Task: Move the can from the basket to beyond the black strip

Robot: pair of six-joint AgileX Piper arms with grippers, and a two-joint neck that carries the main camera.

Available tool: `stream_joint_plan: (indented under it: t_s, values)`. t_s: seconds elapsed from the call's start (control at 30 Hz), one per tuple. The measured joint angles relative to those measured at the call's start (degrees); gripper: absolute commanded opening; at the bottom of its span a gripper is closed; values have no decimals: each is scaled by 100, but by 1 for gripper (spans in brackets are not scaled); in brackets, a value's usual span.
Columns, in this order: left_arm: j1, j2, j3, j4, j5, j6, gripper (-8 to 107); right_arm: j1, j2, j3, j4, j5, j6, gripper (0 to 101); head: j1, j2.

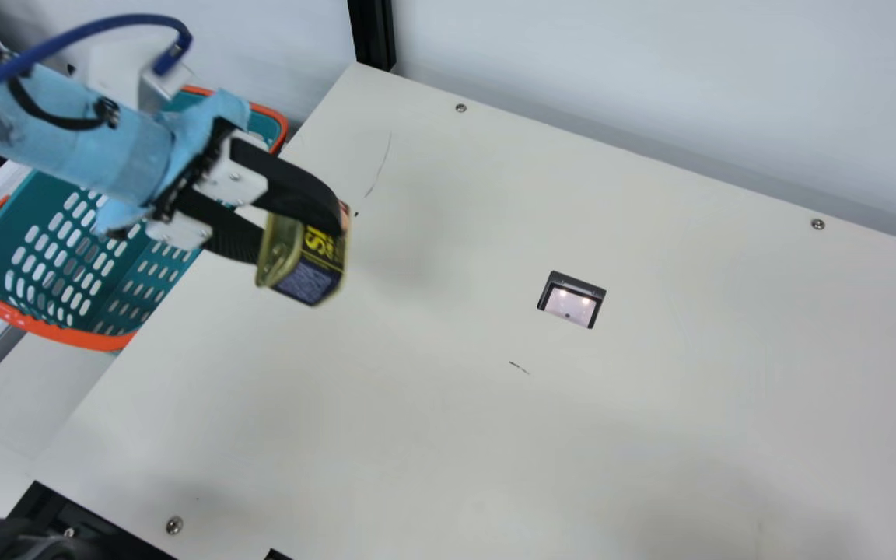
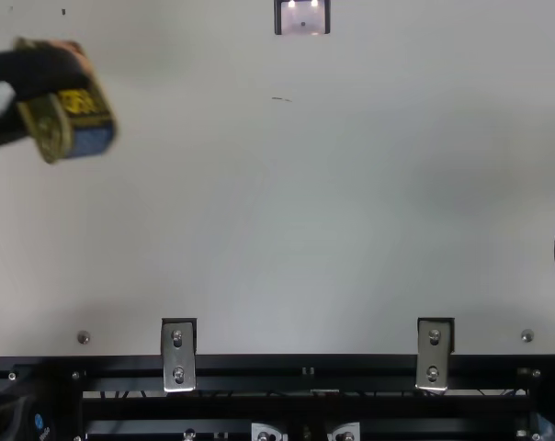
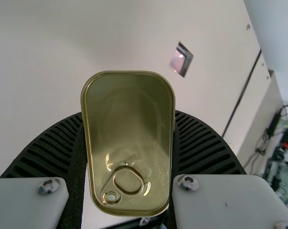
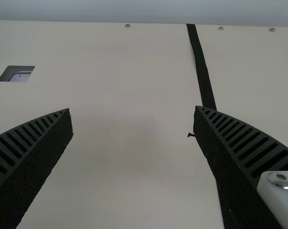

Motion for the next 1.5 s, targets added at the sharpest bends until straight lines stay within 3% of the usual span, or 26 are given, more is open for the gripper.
stream_joint_plan:
  t_s: [0.3,0.47,1.5]
  values:
    - [-654,-546,842,-601,-2,-304,10,0,0,0,0,0,0,101,0,0]
    - [-667,-884,1121,-735,-2,-451,10,0,0,0,0,0,0,101,0,0]
    - [-635,-930,1146,-779,-14,-478,10,0,0,0,0,0,0,101,88,117]
